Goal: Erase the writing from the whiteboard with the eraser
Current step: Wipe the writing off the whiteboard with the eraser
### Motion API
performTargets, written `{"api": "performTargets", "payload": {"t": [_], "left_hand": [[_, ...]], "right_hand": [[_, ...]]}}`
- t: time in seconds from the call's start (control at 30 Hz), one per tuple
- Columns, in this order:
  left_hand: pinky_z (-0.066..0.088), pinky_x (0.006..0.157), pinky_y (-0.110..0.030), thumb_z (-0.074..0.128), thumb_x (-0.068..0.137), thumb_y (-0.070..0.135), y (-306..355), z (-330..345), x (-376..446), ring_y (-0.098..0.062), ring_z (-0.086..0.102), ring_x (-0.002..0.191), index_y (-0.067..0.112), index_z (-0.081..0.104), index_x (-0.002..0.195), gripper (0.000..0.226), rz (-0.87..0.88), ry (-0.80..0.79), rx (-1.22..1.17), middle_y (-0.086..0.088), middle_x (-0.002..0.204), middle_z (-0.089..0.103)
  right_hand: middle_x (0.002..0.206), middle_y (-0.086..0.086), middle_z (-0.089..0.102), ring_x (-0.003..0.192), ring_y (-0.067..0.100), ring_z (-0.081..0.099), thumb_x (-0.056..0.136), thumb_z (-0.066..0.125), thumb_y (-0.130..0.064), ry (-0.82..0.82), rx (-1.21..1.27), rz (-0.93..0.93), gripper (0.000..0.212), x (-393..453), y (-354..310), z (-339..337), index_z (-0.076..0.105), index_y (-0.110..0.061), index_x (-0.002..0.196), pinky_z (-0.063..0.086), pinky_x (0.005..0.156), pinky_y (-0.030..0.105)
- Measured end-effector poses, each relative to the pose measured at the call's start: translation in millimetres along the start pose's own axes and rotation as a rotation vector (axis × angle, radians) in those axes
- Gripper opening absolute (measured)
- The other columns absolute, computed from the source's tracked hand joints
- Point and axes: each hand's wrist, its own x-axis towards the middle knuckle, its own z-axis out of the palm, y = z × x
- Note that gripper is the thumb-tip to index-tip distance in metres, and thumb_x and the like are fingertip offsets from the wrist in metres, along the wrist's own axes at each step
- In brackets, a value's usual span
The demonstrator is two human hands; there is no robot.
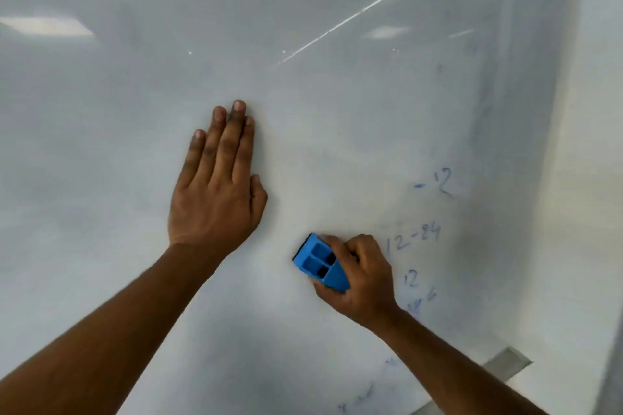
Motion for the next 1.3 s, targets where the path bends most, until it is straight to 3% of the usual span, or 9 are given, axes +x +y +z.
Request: {"api": "performTargets", "payload": {"t": [0.1, 0.27, 0.33, 0.53, 0.63, 0.83, 0.9, 1.1, 1.3], "left_hand": [[-0.001, 0.138, -0.039, 0.037, 0.106, 0.025, -4.9, 8.7, -5.4, -0.022, -0.002, 0.169, 0.003, 0.013, 0.173, 0.074, 0.013, 0.042, 0.015, -0.012, 0.182, 0.007], [0.003, 0.138, -0.041, 0.036, 0.107, 0.025, -0.5, 13.0, -5.4, -0.023, 0.001, 0.169, 0.004, 0.014, 0.173, 0.073, 0.002, 0.074, -0.003, -0.010, 0.182, 0.008], [0.004, 0.138, -0.042, 0.037, 0.106, 0.024, 1.5, 12.1, -5.5, -0.022, 0.001, 0.169, 0.003, 0.015, 0.172, 0.072, -0.008, 0.079, -0.006, -0.010, 0.182, 0.008], [0.004, 0.138, -0.041, 0.036, 0.108, 0.026, -2.2, 13.4, -5.8, -0.023, 0.003, 0.169, 0.004, 0.015, 0.173, 0.072, 0.012, 0.094, -0.023, -0.010, 0.182, 0.009], [0.005, 0.138, -0.042, 0.035, 0.109, 0.027, -4.4, 16.8, -8.2, -0.025, 0.008, 0.169, 0.005, 0.017, 0.172, 0.070, 0.021, 0.132, -0.022, -0.010, 0.182, 0.011], [0.008, 0.138, -0.044, 0.036, 0.108, 0.026, -0.5, 20.3, -8.9, -0.027, 0.012, 0.169, 0.004, 0.018, 0.172, 0.070, 0.018, 0.163, -0.023, -0.011, 0.182, 0.012], [0.009, 0.138, -0.044, 0.035, 0.108, 0.027, -1.0, 20.5, -9.6, -0.028, 0.013, 0.168, 0.005, 0.018, 0.172, 0.070, 0.012, 0.163, -0.030, -0.010, 0.182, 0.013], [0.012, 0.137, -0.046, 0.037, 0.107, 0.029, -9.8, 25.4, -13.0, -0.029, 0.016, 0.168, 0.007, 0.021, 0.172, 0.070, 0.039, 0.172, -0.067, -0.009, 0.181, 0.015], [0.014, 0.136, -0.050, 0.039, 0.108, 0.028, 10.4, 31.5, -48.8, -0.032, 0.017, 0.167, 0.004, 0.023, 0.171, 0.070, -0.039, 0.152, -0.081, -0.012, 0.181, 0.016]], "right_hand": [[0.099, 0.000, 0.046, 0.084, 0.016, 0.054, 0.085, 0.070, -0.057, 0.040, -0.032, 0.088, 0.065, 13.0, 50.5, -19.1, 0.056, -0.019, 0.136, 0.053, 0.063, 0.029], [0.108, 0.013, 0.057, 0.093, 0.030, 0.064, 0.089, 0.073, -0.050, 0.497, 0.214, 1.122, 0.054, 73.4, 109.7, -45.6, 0.064, -0.014, 0.127, 0.059, 0.083, 0.053], [0.110, 0.010, 0.056, 0.094, 0.027, 0.063, 0.088, 0.068, -0.056, 0.503, 0.105, 1.036, 0.063, 71.1, 87.1, -29.2, 0.060, -0.015, 0.135, 0.059, 0.082, 0.046], [0.102, -0.001, 0.049, 0.085, 0.016, 0.050, 0.086, 0.071, -0.058, -0.046, -0.018, -0.280, 0.071, 16.0, 30.9, -5.2, 0.050, -0.021, 0.143, 0.048, 0.070, 0.031], [0.104, -0.002, 0.047, 0.089, 0.014, 0.052, 0.087, 0.070, -0.059, 0.164, -0.009, 0.091, 0.069, 45.1, 81.8, -25.2, 0.055, -0.017, 0.140, 0.049, 0.073, 0.022], [0.103, 0.005, 0.068, 0.097, 0.033, 0.070, 0.084, 0.077, -0.050, 0.679, 0.481, 1.222, 0.042, 76.8, 153.6, -56.1, 0.071, -0.019, 0.113, 0.059, 0.084, 0.057], [0.110, 0.008, 0.063, 0.098, 0.027, 0.067, 0.084, 0.077, -0.050, 0.624, 0.323, 1.189, 0.055, 63.2, 121.8, -34.5, 0.067, -0.016, 0.126, 0.060, 0.086, 0.050], [0.102, -0.008, 0.046, 0.086, 0.007, 0.053, 0.083, 0.071, -0.065, -0.041, 0.080, 0.067, 0.070, 7.1, 56.3, -20.2, 0.055, -0.026, 0.138, 0.051, 0.064, 0.021], [0.107, 0.006, 0.058, 0.098, 0.029, 0.066, 0.086, 0.065, -0.067, 0.477, 0.079, 1.025, 0.067, 43.8, 189.4, -70.9, 0.060, -0.022, 0.136, 0.059, 0.084, 0.042]]}}
